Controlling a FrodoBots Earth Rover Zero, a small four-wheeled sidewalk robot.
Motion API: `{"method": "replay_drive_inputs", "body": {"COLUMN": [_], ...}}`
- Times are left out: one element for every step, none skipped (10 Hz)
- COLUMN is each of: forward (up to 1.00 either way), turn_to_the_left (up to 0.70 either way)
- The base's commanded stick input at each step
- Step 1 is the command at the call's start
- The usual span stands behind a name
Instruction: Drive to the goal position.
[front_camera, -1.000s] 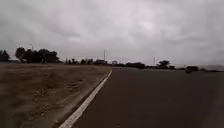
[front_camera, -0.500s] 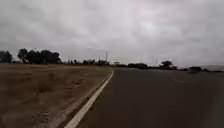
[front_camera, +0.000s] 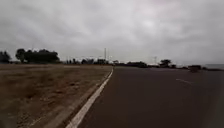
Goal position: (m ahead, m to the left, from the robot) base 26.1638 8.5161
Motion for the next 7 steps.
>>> {"method": "replay_drive_inputs", "body": {"forward": [0.85, 0.85, 0.85, 0.85, 0.85, 0.85, 0.85], "turn_to_the_left": [0.0, 0.0, 0.0, 0.0, 0.0, 0.0, 0.0]}}
